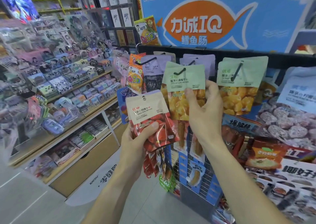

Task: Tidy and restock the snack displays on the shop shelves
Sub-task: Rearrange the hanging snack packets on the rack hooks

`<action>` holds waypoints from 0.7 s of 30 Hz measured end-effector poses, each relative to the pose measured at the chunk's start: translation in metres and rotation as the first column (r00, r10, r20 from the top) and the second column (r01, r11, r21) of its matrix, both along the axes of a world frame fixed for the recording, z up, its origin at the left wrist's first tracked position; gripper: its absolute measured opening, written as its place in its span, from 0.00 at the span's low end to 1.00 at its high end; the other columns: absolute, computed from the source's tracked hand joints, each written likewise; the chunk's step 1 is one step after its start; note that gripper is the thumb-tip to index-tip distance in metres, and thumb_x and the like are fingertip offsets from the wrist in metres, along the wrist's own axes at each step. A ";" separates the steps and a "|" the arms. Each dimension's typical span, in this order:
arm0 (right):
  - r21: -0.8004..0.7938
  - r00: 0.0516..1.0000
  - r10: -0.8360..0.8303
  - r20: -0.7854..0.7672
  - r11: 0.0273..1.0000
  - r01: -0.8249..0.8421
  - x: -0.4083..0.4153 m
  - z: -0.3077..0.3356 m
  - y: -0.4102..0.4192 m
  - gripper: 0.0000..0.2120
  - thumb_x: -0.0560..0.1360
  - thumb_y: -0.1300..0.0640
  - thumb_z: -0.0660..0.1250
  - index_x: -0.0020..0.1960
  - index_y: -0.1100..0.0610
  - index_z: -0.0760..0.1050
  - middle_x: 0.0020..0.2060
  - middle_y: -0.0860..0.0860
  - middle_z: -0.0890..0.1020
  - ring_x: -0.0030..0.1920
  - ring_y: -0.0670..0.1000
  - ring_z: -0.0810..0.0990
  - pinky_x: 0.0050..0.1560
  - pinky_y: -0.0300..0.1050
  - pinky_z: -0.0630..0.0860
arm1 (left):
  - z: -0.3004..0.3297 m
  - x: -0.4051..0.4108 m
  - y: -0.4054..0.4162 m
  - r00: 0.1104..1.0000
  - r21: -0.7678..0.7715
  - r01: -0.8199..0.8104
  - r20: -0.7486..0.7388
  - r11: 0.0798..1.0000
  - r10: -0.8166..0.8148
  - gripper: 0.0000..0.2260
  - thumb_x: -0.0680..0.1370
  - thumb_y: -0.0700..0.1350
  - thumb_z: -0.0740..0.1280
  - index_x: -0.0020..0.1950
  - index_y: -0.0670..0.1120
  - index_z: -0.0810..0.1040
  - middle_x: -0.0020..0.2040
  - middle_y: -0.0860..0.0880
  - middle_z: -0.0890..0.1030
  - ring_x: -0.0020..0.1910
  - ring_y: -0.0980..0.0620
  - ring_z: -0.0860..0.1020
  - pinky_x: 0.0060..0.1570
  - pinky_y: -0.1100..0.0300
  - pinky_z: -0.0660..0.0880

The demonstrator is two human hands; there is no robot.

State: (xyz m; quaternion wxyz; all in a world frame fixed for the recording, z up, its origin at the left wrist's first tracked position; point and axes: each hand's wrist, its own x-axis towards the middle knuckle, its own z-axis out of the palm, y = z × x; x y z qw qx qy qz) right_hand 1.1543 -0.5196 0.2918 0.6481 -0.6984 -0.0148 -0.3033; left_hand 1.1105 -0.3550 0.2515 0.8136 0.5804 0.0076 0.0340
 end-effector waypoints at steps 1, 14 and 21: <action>0.007 1.000 0.028 0.012 1.000 -0.029 -0.005 0.002 0.001 0.11 0.81 0.54 0.68 0.62 0.52 0.72 0.52 0.41 0.82 0.49 0.42 0.81 0.46 0.36 0.77 | 0.000 -0.001 0.002 1.000 -0.011 0.002 0.010 1.000 -0.001 0.24 0.70 0.45 0.74 0.66 0.46 0.77 0.56 0.44 0.86 0.52 0.45 0.86 0.45 0.58 0.82; -0.005 0.975 0.220 0.030 0.975 -0.220 -0.060 -0.003 0.006 0.09 0.81 0.57 0.67 0.61 0.50 0.75 0.48 0.39 0.84 0.43 0.54 0.79 0.41 0.47 0.78 | 0.008 -0.022 0.024 0.993 0.047 0.057 0.105 0.997 -0.061 0.45 0.55 0.59 0.86 0.65 0.39 0.77 0.55 0.40 0.85 0.49 0.40 0.86 0.44 0.50 0.83; 0.020 0.983 0.172 -0.059 0.985 -0.171 -0.071 -0.017 -0.005 0.08 0.81 0.56 0.68 0.59 0.49 0.79 0.45 0.42 0.86 0.40 0.48 0.83 0.42 0.51 0.82 | -0.002 -0.031 0.007 0.992 0.082 0.112 0.040 0.990 -0.116 0.36 0.62 0.49 0.78 0.68 0.39 0.76 0.60 0.38 0.84 0.55 0.35 0.84 0.50 0.45 0.82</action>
